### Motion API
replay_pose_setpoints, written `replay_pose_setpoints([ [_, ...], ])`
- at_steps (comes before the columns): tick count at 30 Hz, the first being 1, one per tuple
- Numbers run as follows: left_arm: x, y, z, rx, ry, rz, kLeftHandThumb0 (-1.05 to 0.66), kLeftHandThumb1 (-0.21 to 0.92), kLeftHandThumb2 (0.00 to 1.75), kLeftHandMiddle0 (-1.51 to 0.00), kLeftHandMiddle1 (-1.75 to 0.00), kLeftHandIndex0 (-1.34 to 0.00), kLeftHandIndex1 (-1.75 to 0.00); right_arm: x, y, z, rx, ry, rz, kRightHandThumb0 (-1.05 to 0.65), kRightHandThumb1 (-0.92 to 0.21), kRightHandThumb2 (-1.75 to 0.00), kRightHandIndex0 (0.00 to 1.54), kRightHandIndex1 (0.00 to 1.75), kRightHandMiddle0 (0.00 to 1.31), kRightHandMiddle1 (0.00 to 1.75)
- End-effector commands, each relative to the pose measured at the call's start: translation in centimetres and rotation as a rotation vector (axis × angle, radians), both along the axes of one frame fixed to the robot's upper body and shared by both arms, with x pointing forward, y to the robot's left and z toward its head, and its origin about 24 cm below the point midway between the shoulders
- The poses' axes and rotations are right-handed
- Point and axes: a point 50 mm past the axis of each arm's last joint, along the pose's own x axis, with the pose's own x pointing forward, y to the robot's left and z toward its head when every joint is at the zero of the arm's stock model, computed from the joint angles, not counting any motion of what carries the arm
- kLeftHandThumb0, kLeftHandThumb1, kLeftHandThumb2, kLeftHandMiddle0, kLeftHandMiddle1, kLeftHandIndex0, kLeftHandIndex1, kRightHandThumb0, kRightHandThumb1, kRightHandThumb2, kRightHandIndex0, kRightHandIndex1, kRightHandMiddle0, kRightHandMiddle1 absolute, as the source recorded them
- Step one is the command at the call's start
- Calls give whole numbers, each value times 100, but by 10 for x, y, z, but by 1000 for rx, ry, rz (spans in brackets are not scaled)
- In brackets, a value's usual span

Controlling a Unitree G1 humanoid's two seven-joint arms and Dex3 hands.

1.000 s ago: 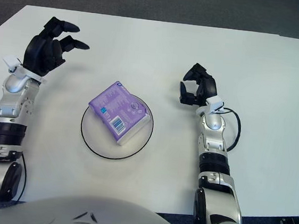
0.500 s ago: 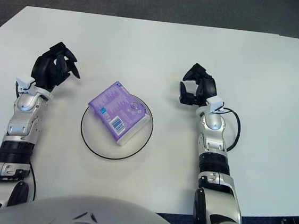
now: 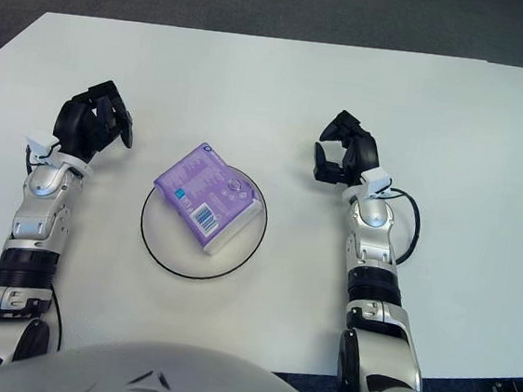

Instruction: Put the tissue paper into the plate.

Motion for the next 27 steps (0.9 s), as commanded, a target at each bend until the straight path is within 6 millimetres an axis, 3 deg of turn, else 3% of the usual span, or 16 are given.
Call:
replay_pose_setpoints([
  [1,-14,-2,-36,-68,129,35,-45,79,88,-134,-175,-105,-175,-40,1,-72,101,249,-49,-45,-40,-121,130,175,55,175],
  [7,-19,-2,-53,-89,184,42,-45,77,89,-133,-175,-102,-175,-40,1,-71,99,245,-49,-45,-40,-121,131,175,55,175],
  [27,-21,-4,-80,-182,285,56,-42,73,92,-133,-175,-101,-175,-41,1,-71,97,239,-53,-45,-40,-121,131,175,55,175],
])
